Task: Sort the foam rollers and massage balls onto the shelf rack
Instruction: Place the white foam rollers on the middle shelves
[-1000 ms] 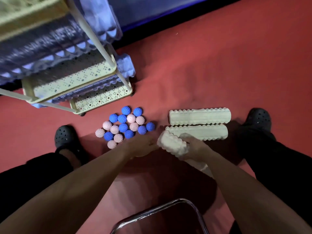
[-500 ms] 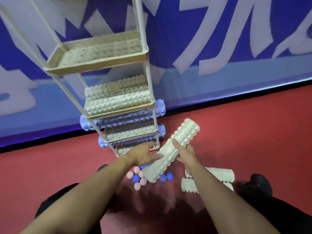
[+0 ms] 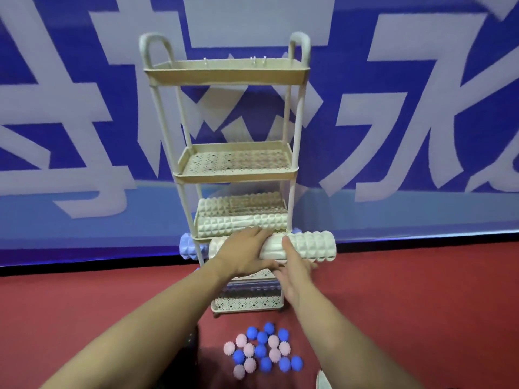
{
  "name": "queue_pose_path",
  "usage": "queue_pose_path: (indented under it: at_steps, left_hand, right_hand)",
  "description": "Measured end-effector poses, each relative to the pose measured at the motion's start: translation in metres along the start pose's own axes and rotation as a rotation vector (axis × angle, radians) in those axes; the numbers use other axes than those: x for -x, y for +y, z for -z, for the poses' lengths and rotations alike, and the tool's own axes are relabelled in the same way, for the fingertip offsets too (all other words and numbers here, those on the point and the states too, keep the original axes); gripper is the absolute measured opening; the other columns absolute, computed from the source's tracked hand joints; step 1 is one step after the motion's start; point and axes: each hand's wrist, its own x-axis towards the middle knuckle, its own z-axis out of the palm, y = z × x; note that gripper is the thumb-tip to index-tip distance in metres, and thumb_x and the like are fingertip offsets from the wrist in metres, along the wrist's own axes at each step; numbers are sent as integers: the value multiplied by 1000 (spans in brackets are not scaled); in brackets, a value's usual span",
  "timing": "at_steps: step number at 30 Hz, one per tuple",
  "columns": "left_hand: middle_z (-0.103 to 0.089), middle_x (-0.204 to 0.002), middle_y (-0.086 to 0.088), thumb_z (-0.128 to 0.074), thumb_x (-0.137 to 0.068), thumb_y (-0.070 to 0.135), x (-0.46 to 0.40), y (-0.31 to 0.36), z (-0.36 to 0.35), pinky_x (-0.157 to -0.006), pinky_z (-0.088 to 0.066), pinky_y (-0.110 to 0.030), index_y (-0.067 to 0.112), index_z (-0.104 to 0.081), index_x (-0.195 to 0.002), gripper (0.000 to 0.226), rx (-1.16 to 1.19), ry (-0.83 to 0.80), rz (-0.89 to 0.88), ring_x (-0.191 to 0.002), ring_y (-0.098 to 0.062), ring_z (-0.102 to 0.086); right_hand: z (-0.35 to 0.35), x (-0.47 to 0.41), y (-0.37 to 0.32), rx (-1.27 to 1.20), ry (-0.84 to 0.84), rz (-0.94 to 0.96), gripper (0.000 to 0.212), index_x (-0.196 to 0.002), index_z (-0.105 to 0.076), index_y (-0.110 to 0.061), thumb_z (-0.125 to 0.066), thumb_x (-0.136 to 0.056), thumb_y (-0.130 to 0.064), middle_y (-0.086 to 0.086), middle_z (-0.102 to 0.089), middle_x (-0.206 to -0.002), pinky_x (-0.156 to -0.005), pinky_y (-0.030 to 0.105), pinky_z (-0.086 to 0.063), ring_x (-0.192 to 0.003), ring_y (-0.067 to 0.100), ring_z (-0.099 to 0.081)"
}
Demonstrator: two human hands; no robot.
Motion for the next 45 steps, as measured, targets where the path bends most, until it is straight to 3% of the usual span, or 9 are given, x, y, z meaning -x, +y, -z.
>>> queue_pose_path:
  at_steps: [3,7,10,14,20,24,29,38,45]
  left_hand:
    - [-54,-134,-2,-54,-79,77,-3,-12,7,-98,-42,-41,22,-38,-146,88,-100,5,-39,-120,-24,-52]
    - [-54,-134,-9,-54,-87,67,-10,-33,12,-95,-46,-42,10,-39,-143,81,-172,33,-109,-116,-29,-54]
    - [-54,-135,-11,-57,-87,63,-18,-52,17,-97,-47,-43,8,-39,-143,80,-187,33,-114,-118,-30,-55]
    - [-55,-132,-9,-56,-88,58,-36,-81,24,-100,-43,-43,12,-41,-140,71,-229,1,-92,-118,-30,-54]
    - [-54,-131,-7,-53,-86,66,-62,-112,20,-106,-38,-44,14,-44,-134,71,-309,-38,-78,-122,-31,-50]
    - [-55,-127,-8,-52,-84,68,-77,-120,17,-101,-43,-44,13,-45,-130,73,-352,-22,-112,-117,-30,-52]
    - [-55,-125,-8,-55,-76,72,-87,-123,26,-96,-48,-47,16,-44,-136,82,-425,-119,-148,-112,-30,-54]
    - [-62,-110,-6,-59,-71,77,-93,-108,40,-65,-42,-35,18,-60,-115,74,-445,-189,-27,-102,-30,-62]
    - [-65,-110,-9,-53,-84,71,-104,-101,46,-71,-47,-40,14,-56,-114,65,-337,-134,150,-98,-32,-64]
  right_hand:
    - [-16,-1,5,-23,0,11,95,-132,-43,-14,-95,-57,-41,15,-67,-122,-75,51,-61,-95,31,-74]
    - [-30,6,-3,67,-71,29,72,-134,-45,-11,-85,-78,-32,13,-72,-114,-70,35,-61,-93,27,-75]
    - [-28,0,-9,238,-114,28,69,-140,-42,-8,-76,-87,-35,10,-67,-119,-86,35,-59,-97,25,-72]
    - [-13,-14,-12,465,-105,64,64,-143,-39,-12,-66,-93,-41,8,-63,-120,-75,30,-58,-97,23,-71]
    - [4,-35,-18,633,-51,109,42,-133,-51,-9,-58,-99,-33,14,-63,-114,-85,41,-57,-98,31,-70]
    - [6,-51,-24,806,-47,161,31,-119,-58,-11,-58,-99,-34,6,-65,-102,-80,41,-57,-81,23,-71]
    - [14,-65,-29,1272,-73,264,27,-114,-60,-26,-59,-94,-44,-9,-70,-104,-92,37,-53,-98,14,-68]
    - [23,-61,-33,1389,-65,288,28,-117,-60,-24,-57,-95,-41,-8,-71,-105,-89,36,-51,-102,16,-66]
    - [31,-54,-38,1433,-80,321,24,-114,-60,-24,-57,-96,-40,-16,-66,-90,-80,31,-52,-88,9,-66]
